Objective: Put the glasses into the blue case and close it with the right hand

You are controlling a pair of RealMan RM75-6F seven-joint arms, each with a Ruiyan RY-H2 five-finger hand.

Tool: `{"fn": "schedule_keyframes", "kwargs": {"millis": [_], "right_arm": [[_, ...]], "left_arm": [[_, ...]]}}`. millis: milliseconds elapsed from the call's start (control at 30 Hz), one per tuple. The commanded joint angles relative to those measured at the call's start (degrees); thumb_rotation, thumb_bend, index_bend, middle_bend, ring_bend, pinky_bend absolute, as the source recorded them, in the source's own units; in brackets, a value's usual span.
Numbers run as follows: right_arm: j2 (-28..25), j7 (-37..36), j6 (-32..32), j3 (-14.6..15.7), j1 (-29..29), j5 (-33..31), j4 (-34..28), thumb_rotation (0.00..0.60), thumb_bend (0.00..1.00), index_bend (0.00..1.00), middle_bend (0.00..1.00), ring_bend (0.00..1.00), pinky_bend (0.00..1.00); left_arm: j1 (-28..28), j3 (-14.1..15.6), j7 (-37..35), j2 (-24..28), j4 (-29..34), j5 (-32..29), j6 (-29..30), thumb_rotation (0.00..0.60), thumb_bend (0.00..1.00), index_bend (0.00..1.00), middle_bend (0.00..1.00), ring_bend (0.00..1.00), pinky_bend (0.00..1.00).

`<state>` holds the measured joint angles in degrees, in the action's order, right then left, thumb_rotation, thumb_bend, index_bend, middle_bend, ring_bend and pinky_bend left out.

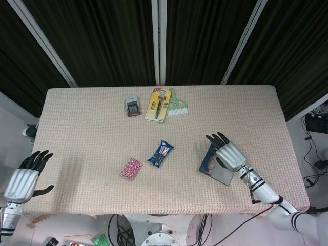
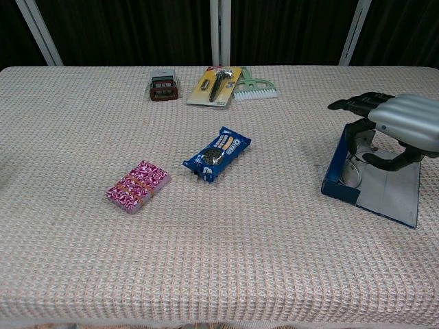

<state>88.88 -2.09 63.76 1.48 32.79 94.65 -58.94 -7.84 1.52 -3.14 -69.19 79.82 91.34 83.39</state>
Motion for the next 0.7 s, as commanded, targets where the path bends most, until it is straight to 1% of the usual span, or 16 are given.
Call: {"fn": "schedule_keyframes", "kwargs": {"millis": [33, 200, 333, 400, 433, 567, 700], "right_arm": [[-0.29, -0.49, 0.67, 0.2, -0.1, 0.35, -0.14, 0.6, 0.37, 0.26, 0.0, 0.0, 0.0], [-1.7, -1.04, 3.0, 0.84, -0.75, 1.42, -0.97, 0.6, 0.36, 0.2, 0.0, 0.0, 0.0], [-4.89, 0.37, 4.0, 2.56, -1.83, 2.54, -1.86, 0.6, 0.3, 0.16, 0.0, 0.0, 0.0], [-6.55, 1.63, 4.01, 3.37, -2.45, 2.74, -2.29, 0.6, 0.24, 0.12, 0.0, 0.0, 0.0], [-7.32, 2.2, 4.02, 3.73, -2.8, 2.75, -2.56, 0.6, 0.21, 0.09, 0.0, 0.0, 0.0], [-9.63, 3.24, 4.48, 5.45, -4.51, 3.12, -3.36, 0.6, 0.16, 0.01, 0.0, 0.0, 0.0], [-9.47, 2.6, 5.03, 6.52, -5.62, 3.76, -2.43, 0.6, 0.14, 0.0, 0.0, 0.0, 0.0]], "left_arm": [[0.03, 0.02, 0.01, 0.03, 0.01, 0.0, 0.02, 0.584, 0.0, 0.11, 0.08, 0.07, 0.19], [0.12, 0.05, 0.03, 0.06, 0.08, 0.01, 0.14, 0.587, 0.0, 0.11, 0.08, 0.07, 0.19], [0.19, 0.08, -0.01, 0.14, 0.06, 0.07, 0.25, 0.584, 0.0, 0.11, 0.08, 0.07, 0.19], [0.19, 0.1, -0.04, 0.15, 0.07, 0.11, 0.25, 0.583, 0.0, 0.11, 0.08, 0.07, 0.19], [0.19, 0.11, -0.05, 0.13, 0.07, 0.14, 0.25, 0.582, 0.0, 0.11, 0.08, 0.07, 0.19], [0.11, 0.19, 0.01, -0.06, 0.05, 0.33, 0.17, 0.583, 0.0, 0.11, 0.08, 0.07, 0.19], [0.01, 0.26, 0.25, -0.25, 0.18, 0.59, 0.13, 0.585, 0.0, 0.11, 0.08, 0.07, 0.19]]}}
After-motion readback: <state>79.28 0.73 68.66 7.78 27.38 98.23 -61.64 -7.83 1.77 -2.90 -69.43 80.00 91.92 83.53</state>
